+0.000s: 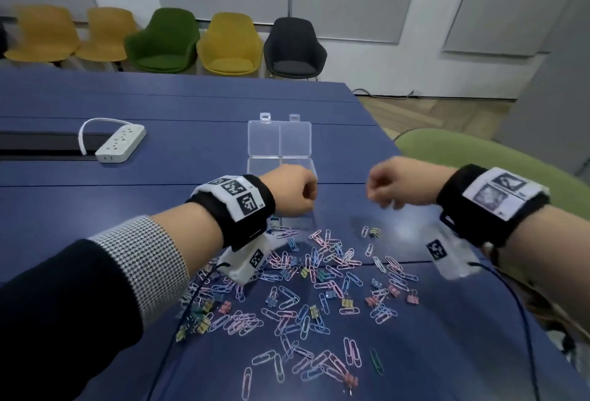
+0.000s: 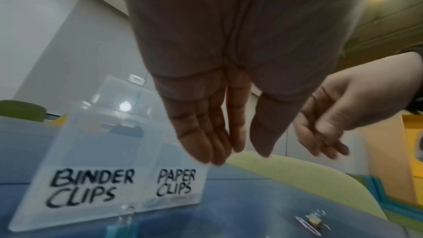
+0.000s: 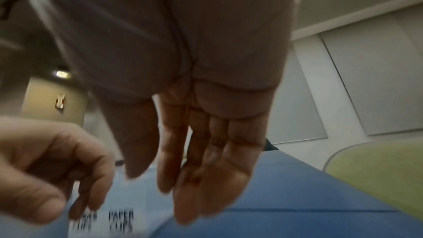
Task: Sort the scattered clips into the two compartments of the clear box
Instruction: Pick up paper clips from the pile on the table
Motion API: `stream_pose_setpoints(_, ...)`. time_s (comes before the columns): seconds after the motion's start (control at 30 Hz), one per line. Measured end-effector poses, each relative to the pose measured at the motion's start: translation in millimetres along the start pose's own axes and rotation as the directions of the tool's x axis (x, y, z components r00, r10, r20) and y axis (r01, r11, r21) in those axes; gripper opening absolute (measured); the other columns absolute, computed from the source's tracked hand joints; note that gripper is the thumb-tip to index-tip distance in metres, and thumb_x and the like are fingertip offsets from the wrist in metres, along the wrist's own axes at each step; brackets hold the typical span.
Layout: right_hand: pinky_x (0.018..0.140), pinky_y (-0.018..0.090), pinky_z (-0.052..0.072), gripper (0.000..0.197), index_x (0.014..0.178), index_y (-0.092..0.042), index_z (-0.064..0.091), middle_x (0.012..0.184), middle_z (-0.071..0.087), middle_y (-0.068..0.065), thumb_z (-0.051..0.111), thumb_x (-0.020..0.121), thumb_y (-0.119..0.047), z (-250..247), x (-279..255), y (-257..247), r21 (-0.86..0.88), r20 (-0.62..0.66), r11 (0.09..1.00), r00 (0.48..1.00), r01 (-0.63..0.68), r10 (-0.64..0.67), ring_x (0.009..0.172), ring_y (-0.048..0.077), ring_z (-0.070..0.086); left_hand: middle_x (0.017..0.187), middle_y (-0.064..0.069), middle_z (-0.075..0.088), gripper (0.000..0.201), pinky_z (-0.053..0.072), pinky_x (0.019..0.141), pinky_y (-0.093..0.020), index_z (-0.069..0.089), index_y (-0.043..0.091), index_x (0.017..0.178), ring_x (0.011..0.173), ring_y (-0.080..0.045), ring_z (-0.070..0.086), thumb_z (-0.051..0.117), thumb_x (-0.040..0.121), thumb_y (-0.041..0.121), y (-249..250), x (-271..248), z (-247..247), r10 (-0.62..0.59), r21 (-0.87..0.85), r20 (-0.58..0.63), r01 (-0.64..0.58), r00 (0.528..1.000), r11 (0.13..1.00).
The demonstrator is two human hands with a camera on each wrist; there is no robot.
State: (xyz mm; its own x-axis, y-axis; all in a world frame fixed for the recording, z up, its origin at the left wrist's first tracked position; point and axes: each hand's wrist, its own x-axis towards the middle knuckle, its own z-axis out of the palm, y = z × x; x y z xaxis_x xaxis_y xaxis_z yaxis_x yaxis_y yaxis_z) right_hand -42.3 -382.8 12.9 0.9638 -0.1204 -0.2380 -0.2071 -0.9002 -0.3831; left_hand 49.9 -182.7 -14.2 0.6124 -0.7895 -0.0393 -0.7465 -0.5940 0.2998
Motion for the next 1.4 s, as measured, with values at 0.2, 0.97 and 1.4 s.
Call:
stream_pose_setpoints(0.2,0.055,0.022,0.048,0.027,0.092,-0.011,0.065,0.075,0.068,0.004,0.068,0.081,-0.036,40,-44,17,-0.345,0.194,0.924,0.951,-0.165,0.242,0.052,0.014,0.058,0.112,-0.004,0.069,0.053,0.049,0.083,-0.03,0.061,0.009,0.118,0.096,-0.022,0.063,0.072,0.079,0.043,28,10,25,-0.115,0.112,0.262,0.088,0.958,0.99)
stream_pose_setpoints(0.97,0.067,0.028,0.042,0.022,0.07,-0.007,0.046,0.069,0.046,0.007,0.061,0.086,-0.009,88,-29,-33,-0.52,0.094,0.852,0.987,-0.06,0.127,0.075,0.029,0.051,0.079,-0.007,0.065,0.026,0.055,0.074,-0.031,0.07,0.003,0.102,0.07,-0.023,0.06,0.068,0.08,0.016,55,18,52,-0.24,0.179,0.321,0.19,0.916,0.965)
stream_pose_setpoints(1.4,0.062,0.03,0.06,0.021,0.068,-0.005,0.059,0.063,0.065,0.011,0.053,0.083,0.008,65,-42,14,0.662,0.059,0.728,0.981,-0.177,0.184,0.052,0.017,0.062,0.071,-0.01,0.065,0.014,0.06,0.072,-0.034,0.064,0.009,0.076,0.059,-0.019,0.061,0.058,0.081,-0.003,41,-5,34,-0.179,-0.533,0.167,0.242,0.97,0.811)
